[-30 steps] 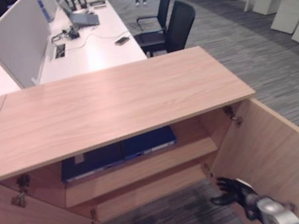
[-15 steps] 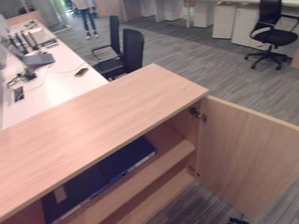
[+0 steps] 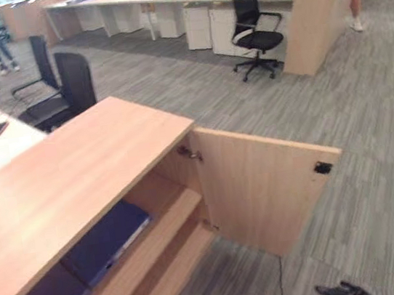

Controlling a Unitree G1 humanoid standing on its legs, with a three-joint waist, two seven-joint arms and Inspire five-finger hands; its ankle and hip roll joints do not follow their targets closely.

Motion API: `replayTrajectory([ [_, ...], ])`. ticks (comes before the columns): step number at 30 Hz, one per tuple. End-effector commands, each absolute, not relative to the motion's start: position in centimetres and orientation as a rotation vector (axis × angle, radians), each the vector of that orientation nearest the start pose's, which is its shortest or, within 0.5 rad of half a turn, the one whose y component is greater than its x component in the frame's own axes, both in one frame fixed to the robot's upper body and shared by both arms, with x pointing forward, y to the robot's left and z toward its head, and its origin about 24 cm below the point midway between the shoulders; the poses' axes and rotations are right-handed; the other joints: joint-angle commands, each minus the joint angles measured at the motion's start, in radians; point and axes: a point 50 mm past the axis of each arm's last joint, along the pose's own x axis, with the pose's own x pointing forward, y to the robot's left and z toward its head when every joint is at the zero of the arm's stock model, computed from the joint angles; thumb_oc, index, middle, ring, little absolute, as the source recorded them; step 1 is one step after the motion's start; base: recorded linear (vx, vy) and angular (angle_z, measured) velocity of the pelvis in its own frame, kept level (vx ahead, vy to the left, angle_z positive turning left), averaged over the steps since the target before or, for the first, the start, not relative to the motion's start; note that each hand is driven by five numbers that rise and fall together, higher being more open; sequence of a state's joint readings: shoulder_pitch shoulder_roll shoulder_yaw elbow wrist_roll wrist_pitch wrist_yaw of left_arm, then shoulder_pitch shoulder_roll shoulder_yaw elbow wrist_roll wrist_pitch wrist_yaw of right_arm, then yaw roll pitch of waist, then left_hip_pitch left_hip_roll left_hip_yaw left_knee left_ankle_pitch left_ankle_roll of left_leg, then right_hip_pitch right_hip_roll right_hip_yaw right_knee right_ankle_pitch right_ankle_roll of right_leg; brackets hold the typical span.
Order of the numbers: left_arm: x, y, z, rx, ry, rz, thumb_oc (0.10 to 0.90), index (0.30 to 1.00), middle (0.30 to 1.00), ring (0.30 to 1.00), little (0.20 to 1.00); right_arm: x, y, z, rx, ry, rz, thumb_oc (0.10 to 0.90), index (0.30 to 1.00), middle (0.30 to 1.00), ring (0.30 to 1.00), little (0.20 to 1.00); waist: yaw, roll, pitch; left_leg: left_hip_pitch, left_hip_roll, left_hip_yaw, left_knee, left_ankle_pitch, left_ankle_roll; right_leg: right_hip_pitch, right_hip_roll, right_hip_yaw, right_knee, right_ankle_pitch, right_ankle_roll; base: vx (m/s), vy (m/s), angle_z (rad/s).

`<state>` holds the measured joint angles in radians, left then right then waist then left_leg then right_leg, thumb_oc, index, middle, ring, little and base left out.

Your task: Put the empty folder in the office cabinet

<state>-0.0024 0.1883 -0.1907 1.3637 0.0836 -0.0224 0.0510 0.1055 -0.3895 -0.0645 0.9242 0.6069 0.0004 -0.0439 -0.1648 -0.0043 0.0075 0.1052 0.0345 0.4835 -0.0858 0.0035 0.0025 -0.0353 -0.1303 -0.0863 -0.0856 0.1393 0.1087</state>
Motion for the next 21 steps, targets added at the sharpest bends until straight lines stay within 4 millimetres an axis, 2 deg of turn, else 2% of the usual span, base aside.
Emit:
replayTrajectory([
  [1,4.1,22.4,-17.3,0.392,1.424,-0.043,0.8,0.9,0.9,0.9,0.9,17.0,-34.0,-6.6,0.091,0.558,-0.616,0.8,0.9,0.9,0.9,0.9,0.002,-0.017,-0.02,0.005,-0.024,-0.121,-0.001,-0.106,0.02,-0.028,0.015,0.01,0.051,-0.07,0.056,0.05,-0.037,-0.11],
  [3,4.4,22.3,-17.3,0.388,1.416,-0.042,0.8,0.9,0.9,0.9,0.9,18.6,-35.5,-3.7,0.02,0.437,-0.617,0.8,0.9,0.9,0.9,0.9,-0.001,-0.017,-0.025,0.008,-0.021,-0.123,-0.001,-0.108,0.018,-0.022,0.021,0.017,0.048,-0.072,0.054,0.04,-0.027,-0.04],
  [4,4.4,22.3,-17.3,0.388,1.416,-0.042,0.8,0.9,0.9,0.9,0.9,18.6,-35.5,-3.7,0.02,0.437,-0.617,0.8,0.9,0.9,0.9,0.9,-0.001,-0.016,-0.025,0.008,-0.021,-0.123,-0.001,-0.108,0.018,-0.022,0.021,0.017,0.048,-0.072,0.054,0.04,-0.036,-0.01],
  [5,4.6,22.2,-17.3,0.387,1.413,-0.043,0.8,0.9,0.9,0.9,0.9,20.7,-36.3,0.1,-0.06,0.281,-0.582,0.8,0.9,0.9,0.9,0.9,-0.001,-0.016,-0.031,0.009,-0.015,-0.126,-0.001,-0.108,0.015,-0.016,0.025,0.016,0.045,-0.078,0.053,0.0,0.0,0.0],
  [6,4.6,22.2,-17.3,0.387,1.414,-0.043,0.8,0.9,0.9,0.9,0.9,20.7,-36.3,0.1,-0.061,0.281,-0.583,0.8,0.9,0.9,0.9,0.9,-0.001,-0.016,-0.031,0.009,-0.015,-0.126,-0.001,-0.108,0.015,-0.016,0.025,0.016,0.045,-0.078,0.053,0.04,-0.039,0.0],
  [8,4.4,22.4,-17.3,0.393,1.426,-0.047,0.8,0.9,0.9,0.9,0.9,22.5,-36.3,3.5,-0.124,0.144,-0.532,0.8,0.9,0.9,0.9,0.9,0.002,-0.015,-0.037,0.01,-0.011,-0.126,-0.001,-0.108,0.012,-0.01,0.028,0.017,0.041,-0.082,0.051,0.0,0.0,0.0],
  [9,4.4,22.4,-17.3,0.393,1.425,-0.047,0.8,0.9,0.9,0.9,0.9,22.5,-36.3,3.5,-0.124,0.144,-0.532,0.8,0.9,0.9,0.9,0.9,0.002,-0.015,-0.037,0.011,-0.011,-0.126,-0.001,-0.108,0.011,-0.01,0.028,0.017,0.041,-0.082,0.051,0.0,0.0,0.0],
  [12,3.7,22.8,-17.3,0.404,1.455,-0.057,0.8,0.9,0.9,0.9,0.9,25.4,-34.3,8.0,-0.185,-0.024,-0.361,0.8,0.9,0.9,0.9,0.9,0.015,-0.014,-0.039,0.01,-0.007,-0.128,-0.001,-0.103,0.004,-0.001,0.033,0.019,0.03,-0.086,0.049,0.01,-0.022,0.04],
  [13,3.7,22.8,-17.3,0.403,1.455,-0.057,0.8,0.9,0.9,0.9,0.9,25.4,-34.3,8.0,-0.185,-0.024,-0.361,0.8,0.9,0.9,0.9,0.9,0.015,-0.014,-0.039,0.01,-0.007,-0.128,-0.001,-0.103,0.004,-0.001,0.033,0.019,0.03,-0.086,0.049,0.0,0.0,0.0],
  [15,3.3,23.1,-17.3,0.401,1.471,-0.065,0.8,0.9,0.9,0.9,0.9,27.1,-32.3,10.1,-0.175,-0.104,-0.219,0.8,0.9,0.9,0.9,0.9,0.029,-0.016,-0.041,0.011,-0.005,-0.128,-0.001,-0.1,0.0,0.004,0.037,0.021,0.025,-0.088,0.046,0.0,0.0,0.0],
  [18,2.8,23.2,-17.3,0.396,1.487,-0.074,0.8,0.9,0.9,0.9,0.9,28.1,-29.4,11.6,-0.128,-0.162,-0.027,0.8,0.9,0.9,0.9,0.9,0.04,-0.018,-0.044,0.011,-0.002,-0.13,-0.001,-0.094,-0.006,0.011,0.039,0.018,0.021,-0.091,0.045,0.0,-0.001,0.02],
  [21,2.6,23.1,-17.3,0.393,1.492,-0.094,0.8,0.9,0.9,0.9,0.9,28.4,-28.0,11.9,-0.07,-0.176,0.078,0.8,0.9,0.9,0.9,0.9,0.045,-0.018,-0.046,0.009,-0.002,-0.131,-0.001,-0.093,-0.009,0.011,0.039,0.014,0.021,-0.092,0.045,0.0,-0.001,0.06],
])
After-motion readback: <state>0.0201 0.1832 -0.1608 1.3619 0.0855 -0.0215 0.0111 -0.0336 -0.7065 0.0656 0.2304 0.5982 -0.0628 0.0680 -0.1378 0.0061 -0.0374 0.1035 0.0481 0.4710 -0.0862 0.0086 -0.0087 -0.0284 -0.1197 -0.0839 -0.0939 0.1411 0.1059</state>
